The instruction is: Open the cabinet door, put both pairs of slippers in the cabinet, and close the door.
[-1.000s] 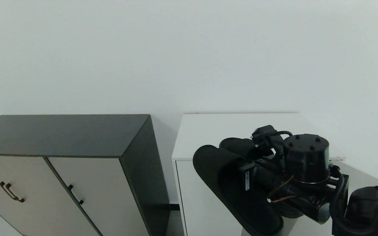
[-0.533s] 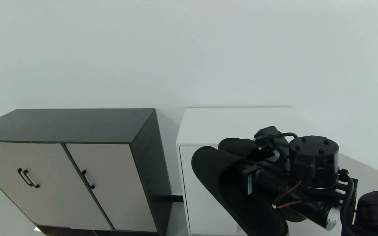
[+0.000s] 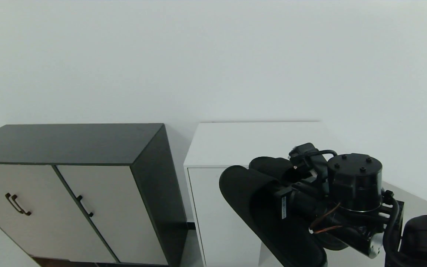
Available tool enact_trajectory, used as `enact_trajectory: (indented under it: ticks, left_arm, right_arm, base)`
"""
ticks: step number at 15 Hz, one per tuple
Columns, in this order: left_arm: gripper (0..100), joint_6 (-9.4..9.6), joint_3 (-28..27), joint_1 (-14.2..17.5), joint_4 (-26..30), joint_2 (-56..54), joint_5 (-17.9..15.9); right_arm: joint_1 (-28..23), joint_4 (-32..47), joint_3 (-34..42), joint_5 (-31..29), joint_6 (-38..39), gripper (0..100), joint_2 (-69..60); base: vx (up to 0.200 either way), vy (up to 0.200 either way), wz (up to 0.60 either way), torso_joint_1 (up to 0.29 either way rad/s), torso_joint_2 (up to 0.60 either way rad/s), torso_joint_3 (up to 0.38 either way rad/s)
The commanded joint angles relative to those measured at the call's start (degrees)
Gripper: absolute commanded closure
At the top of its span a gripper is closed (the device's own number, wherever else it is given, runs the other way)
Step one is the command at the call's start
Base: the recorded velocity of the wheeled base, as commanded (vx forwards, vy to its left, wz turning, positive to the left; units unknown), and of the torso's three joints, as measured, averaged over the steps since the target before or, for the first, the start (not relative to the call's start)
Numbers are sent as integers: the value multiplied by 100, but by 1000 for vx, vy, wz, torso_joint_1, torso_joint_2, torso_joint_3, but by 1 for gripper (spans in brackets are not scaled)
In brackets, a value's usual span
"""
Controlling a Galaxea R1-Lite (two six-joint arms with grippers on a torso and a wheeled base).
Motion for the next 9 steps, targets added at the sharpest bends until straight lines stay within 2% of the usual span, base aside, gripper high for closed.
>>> enact_trajectory:
  ticks: [1, 9]
  left_arm:
    - [100, -1, -1, 2, 1, 7, 1]
    - [100, -1, -1, 2, 1, 7, 1]
  right_arm:
    - [-6, -3, 2, 6, 10, 100, 35]
    - [-33, -284, 161, 6, 19, 100, 35]
  base:
    - [0, -200, 0, 7, 2, 12]
    - [0, -200, 0, 4, 2, 5]
